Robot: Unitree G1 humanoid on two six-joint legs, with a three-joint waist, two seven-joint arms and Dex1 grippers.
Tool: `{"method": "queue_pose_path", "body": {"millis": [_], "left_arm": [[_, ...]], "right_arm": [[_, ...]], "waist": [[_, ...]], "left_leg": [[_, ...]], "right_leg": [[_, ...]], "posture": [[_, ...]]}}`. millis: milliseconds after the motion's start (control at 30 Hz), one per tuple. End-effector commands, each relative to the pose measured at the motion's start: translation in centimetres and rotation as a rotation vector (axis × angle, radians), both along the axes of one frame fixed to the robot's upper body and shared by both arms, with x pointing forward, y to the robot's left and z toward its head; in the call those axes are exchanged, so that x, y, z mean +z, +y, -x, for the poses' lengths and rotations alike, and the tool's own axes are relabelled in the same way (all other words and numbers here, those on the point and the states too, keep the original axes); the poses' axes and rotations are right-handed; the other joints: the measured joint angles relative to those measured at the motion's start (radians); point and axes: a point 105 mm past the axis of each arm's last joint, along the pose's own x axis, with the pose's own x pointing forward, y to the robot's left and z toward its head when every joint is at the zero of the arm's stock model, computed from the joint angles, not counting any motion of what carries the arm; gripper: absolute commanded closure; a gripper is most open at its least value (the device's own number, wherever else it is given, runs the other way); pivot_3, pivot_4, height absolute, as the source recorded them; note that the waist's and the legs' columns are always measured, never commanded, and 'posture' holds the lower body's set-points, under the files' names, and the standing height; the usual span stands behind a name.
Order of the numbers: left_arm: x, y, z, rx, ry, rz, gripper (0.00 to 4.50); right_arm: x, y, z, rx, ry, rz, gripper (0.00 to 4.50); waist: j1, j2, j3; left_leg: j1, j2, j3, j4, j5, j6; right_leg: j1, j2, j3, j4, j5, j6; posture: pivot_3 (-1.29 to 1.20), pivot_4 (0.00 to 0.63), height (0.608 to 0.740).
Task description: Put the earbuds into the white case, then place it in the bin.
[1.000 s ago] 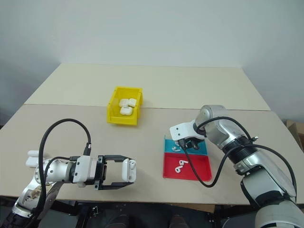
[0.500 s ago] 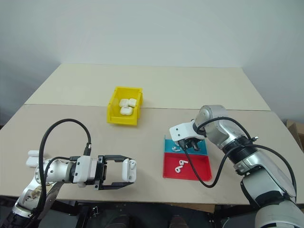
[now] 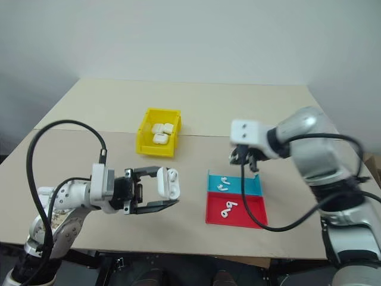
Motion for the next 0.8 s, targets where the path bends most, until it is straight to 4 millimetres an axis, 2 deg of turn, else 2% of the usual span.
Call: {"method": "queue_pose_path", "body": {"millis": [33,133,233,400,567,800], "left_arm": [[1.7,-0.6,0.4,-0.043,-0.018,0.056,1.76],[2.2,-1.4,0.3,-0.084,-0.025,0.072,1.76],[2.7,-1.9,0.2,-0.11,-0.024,0.09,1.76],[3.2,-2.4,0.1,-0.154,-0.021,0.105,1.76],[3.7,-2.7,0.0,-0.178,-0.019,0.112,1.76],[3.6,-3.0,0.0,-0.195,-0.016,0.113,1.76]], "right_arm": [[3.5,0.1,2.6,-0.019,-0.037,-0.219,3.61],[5.8,0.4,5.1,-0.022,0.002,-0.464,3.61],[6.9,0.8,7.1,0.014,0.014,-0.626,3.61],[7.2,1.6,9.1,0.116,0.037,-0.824,3.61],[6.5,2.5,10.2,0.184,0.052,-0.892,3.61],[5.4,3.7,12.0,0.264,0.086,-0.9,3.61]], "waist": [[-0.003,0.0,0.0],[-0.006,0.0,0.0],[-0.005,0.0,0.0],[-0.004,0.0,0.0],[-0.004,0.0,-0.001],[-0.006,0.0,-0.001]], "left_leg": [[0.0,0.0,0.0,0.0,0.0,0.0],[0.0,0.0,0.0,0.0,0.0,0.0],[0.001,0.0,-0.001,0.0,0.0,0.0],[0.001,-0.001,-0.001,0.0,0.0,0.0],[0.0,-0.001,-0.001,0.0,0.0,0.0],[0.0,-0.001,-0.002,0.0,0.0,0.0]], "right_leg": [[0.0,0.0,0.0,0.0,0.0,0.0],[0.0,0.0,0.001,0.001,0.0,0.0],[0.0,0.001,0.0,0.001,0.0,0.0],[0.001,0.001,0.0,0.001,0.0,0.0],[0.0,0.0,0.0,0.001,0.0,0.0],[0.001,0.0,0.0,0.001,0.0,0.0]], "posture": [[0.0,0.15,0.74],[0.0,0.15,0.74],[0.0,0.15,0.74],[0.0,0.15,0.74],[0.0,0.15,0.74],[0.0,0.15,0.74]]}}
